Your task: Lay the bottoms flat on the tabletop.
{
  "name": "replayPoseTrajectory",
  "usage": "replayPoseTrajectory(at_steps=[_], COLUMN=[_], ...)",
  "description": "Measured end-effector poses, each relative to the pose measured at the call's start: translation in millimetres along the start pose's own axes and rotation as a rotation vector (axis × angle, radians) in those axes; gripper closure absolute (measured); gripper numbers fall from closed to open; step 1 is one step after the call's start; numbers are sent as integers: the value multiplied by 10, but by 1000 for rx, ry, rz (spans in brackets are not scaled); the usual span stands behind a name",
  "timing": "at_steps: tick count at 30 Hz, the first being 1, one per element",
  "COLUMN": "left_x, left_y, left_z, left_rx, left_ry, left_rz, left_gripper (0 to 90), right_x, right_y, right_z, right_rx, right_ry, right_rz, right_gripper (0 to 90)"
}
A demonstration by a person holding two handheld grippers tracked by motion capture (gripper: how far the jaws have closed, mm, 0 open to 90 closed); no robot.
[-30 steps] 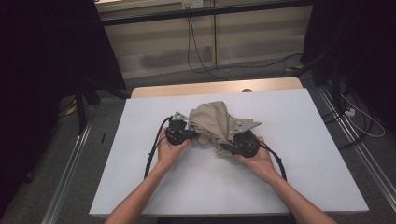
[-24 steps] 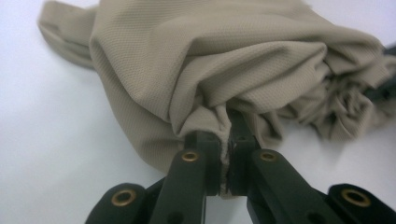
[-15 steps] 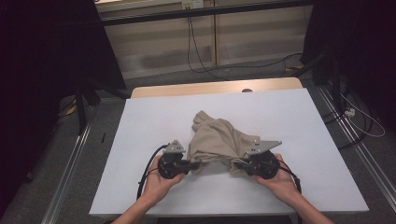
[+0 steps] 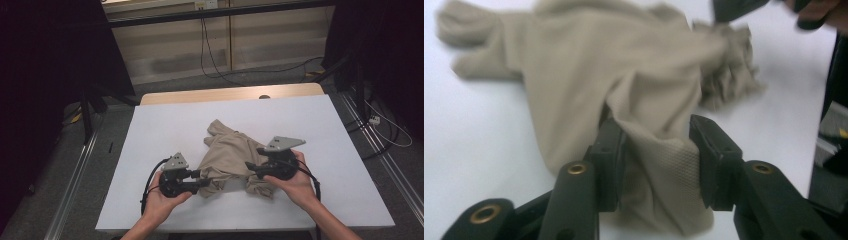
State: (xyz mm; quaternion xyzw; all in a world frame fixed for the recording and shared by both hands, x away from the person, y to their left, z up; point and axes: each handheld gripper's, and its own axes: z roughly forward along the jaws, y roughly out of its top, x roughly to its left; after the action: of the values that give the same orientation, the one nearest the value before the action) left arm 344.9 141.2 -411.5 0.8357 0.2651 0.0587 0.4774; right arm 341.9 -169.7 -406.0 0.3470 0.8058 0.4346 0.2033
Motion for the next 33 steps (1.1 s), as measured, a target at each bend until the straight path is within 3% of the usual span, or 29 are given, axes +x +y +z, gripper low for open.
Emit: replayPoseTrajectory(at_steps=[3, 6, 7, 9, 10, 11, 12, 13, 14, 15, 16, 18, 22, 23, 26, 28, 29, 30, 31, 32, 33], left_x=[73, 173, 207, 280, 317, 353, 397, 444, 499, 528, 557, 597, 605, 587, 501, 463, 455, 457, 449, 425, 390], left_y=[110, 184, 193, 186, 177, 166, 160, 157, 160, 167, 185, 247, 342, 343, 290, 245, 246, 249, 241, 222, 198], left_z=[-3, 50, 91, 199, 261, 335, 412, 490, 576, 621, 676, 778, 923, 968, 1120, 1188, 1190, 1175, 1151, 1116, 1084], left_rx=[-28, -37, -33, -14, -10, -12, 0, 6, 19, 20, 20, 33, 37, 49, 115, 121, 121, 129, 138, 143, 144], left_ry=[25, 57, 63, 89, 110, 139, 162, 155, 150, 148, 143, 153, 112, 103, 73, 54, 50, 17, -18, -18, 0], left_rz=[1, -16, -20, -31, -34, -26, -13, -34, -71, -83, -90, -62, -63, -42, 15, 19, 0, -8, -4, 3, -5], left_gripper=[492, 458, 442, 430, 416, 411, 406, 396, 388, 371, 333, 313, 295, 285, 286, 321, 321, 390, 522, 643, 747], right_x=[-28, 11, 27, 29, 18, 5, 16, 43, 86, 145, 193, 200, 237, 248, 239, 221, 221, 220, 220, 224, 229], right_y=[77, 63, -1, -49, -94, -114, -117, -114, -113, -131, -184, -209, -266, -310, -361, -423, -423, -438, -443, -443, -433], right_z=[297, 611, 788, 859, 890, 876, 848, 809, 764, 717, 652, 617, 481, 401, 328, 246, 246, 229, 215, 203, 175], right_rx=[45, 103, 158, 189, 176, 165, 161, 165, 170, 174, 168, 160, 182, 191, 198, 189, 189, 183, 181, 178, 175], right_ry=[29, 4, -9, 2, 30, 60, 83, 99, 93, 69, 63, 74, 115, 148, 170, 179, 179, 179, 175, 174, 161], right_rz=[16, -31, -22, -12, 35, 61, 54, 35, 6, -39, -53, -49, -69, -82, -77, -53, -53, -37, -28, -26, -26], right_gripper=[298, 253, 213, 223, 275, 367, 489, 624, 692, 727, 751, 758, 765, 765, 765, 732, 732, 709, 673, 616, 479])
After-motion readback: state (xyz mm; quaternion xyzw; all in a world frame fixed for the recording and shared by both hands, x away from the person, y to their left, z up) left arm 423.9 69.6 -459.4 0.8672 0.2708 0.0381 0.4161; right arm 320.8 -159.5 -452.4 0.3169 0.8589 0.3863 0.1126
